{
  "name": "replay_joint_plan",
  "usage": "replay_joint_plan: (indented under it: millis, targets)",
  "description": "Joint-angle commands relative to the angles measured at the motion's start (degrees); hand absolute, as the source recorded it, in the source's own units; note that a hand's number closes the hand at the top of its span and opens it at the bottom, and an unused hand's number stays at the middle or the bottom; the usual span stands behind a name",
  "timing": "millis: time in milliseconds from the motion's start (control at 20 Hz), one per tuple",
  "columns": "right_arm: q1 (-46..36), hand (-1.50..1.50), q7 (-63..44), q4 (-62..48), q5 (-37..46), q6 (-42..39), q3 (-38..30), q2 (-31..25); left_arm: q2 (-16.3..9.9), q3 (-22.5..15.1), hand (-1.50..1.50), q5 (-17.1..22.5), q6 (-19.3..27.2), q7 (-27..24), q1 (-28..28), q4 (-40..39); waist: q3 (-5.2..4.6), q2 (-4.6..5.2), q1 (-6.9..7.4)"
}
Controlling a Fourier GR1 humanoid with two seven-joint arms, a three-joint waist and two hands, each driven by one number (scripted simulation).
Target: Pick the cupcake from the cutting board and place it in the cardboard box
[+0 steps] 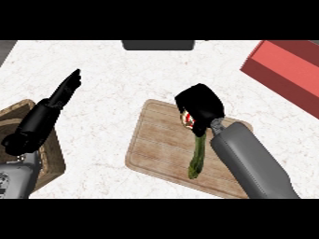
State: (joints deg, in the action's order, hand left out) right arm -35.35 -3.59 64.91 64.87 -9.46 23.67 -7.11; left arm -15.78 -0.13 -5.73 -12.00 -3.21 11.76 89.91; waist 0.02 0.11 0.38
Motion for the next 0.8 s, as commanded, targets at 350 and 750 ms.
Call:
replay_joint_plan:
  millis: [350, 750]
  targets:
    - [-2.07, 1.50, 19.08, 4.85, -8.16, 4.20, -12.31, -11.36, 1.36, -0.72, 0.00, -1.16, -0.43, -1.68, -2.94, 0.99, -0.02, -0.21, -0.35]
    - [-5.51, 1.50, 2.95, 13.39, -14.87, 1.05, -25.88, -9.23, 0.04, 2.32, 0.00, 0.84, -1.48, 0.30, -0.11, 0.37, -0.04, -0.46, -0.95]
